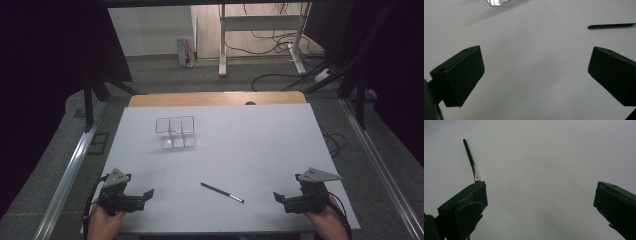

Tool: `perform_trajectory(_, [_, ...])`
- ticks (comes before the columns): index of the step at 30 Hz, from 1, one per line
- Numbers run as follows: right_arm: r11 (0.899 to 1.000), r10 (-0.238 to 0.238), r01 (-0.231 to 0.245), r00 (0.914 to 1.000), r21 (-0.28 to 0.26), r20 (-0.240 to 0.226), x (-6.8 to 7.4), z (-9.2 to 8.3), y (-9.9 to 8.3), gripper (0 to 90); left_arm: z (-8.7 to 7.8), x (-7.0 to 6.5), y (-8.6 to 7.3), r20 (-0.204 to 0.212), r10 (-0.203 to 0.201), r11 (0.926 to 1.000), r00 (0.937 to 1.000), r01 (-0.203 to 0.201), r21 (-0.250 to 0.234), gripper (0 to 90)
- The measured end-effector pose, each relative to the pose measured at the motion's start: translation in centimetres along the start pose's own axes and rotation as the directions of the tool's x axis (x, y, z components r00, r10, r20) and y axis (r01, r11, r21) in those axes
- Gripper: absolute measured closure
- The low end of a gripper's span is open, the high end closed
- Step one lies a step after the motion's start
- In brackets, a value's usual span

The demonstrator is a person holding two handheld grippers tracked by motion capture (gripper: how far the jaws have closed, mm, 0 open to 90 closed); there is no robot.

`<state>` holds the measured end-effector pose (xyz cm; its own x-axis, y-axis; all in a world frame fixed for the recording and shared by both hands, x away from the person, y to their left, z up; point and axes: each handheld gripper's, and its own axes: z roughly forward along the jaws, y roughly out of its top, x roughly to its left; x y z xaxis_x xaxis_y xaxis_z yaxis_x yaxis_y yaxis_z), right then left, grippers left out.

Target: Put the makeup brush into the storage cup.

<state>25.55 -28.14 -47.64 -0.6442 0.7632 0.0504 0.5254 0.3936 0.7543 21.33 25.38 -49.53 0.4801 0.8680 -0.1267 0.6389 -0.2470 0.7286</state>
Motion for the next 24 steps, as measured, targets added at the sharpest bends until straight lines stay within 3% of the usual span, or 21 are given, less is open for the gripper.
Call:
perform_trajectory(4, [1.000,-0.006,0.006,1.0000,0.004,-0.003,-0.04,0.01,0.01,0.0,-0.01,-0.01,-0.03,-0.015,0.022,0.9998,0.9997,-0.022,0.000,2.8])
perform_trajectory(13, [1.000,-0.010,0.010,0.9999,0.013,-0.006,-0.20,0.06,-0.06,0.0,0.06,0.20,0.04,0.026,0.008,0.9997,0.9996,-0.007,-0.024,3.5])
perform_trajectory(20, [1.000,-0.011,0.011,0.9998,0.014,-0.014,-0.18,0.08,-0.07,0.0,0.31,0.22,-0.09,0.034,0.026,0.9995,0.9991,-0.025,-0.021,2.2])
perform_trajectory(24, [1.000,0.006,-0.006,0.9998,0.020,-0.017,-0.31,0.12,-0.06,0.0,0.36,0.37,-0.16,0.058,0.010,0.9997,0.9983,-0.008,-0.025,1.9])
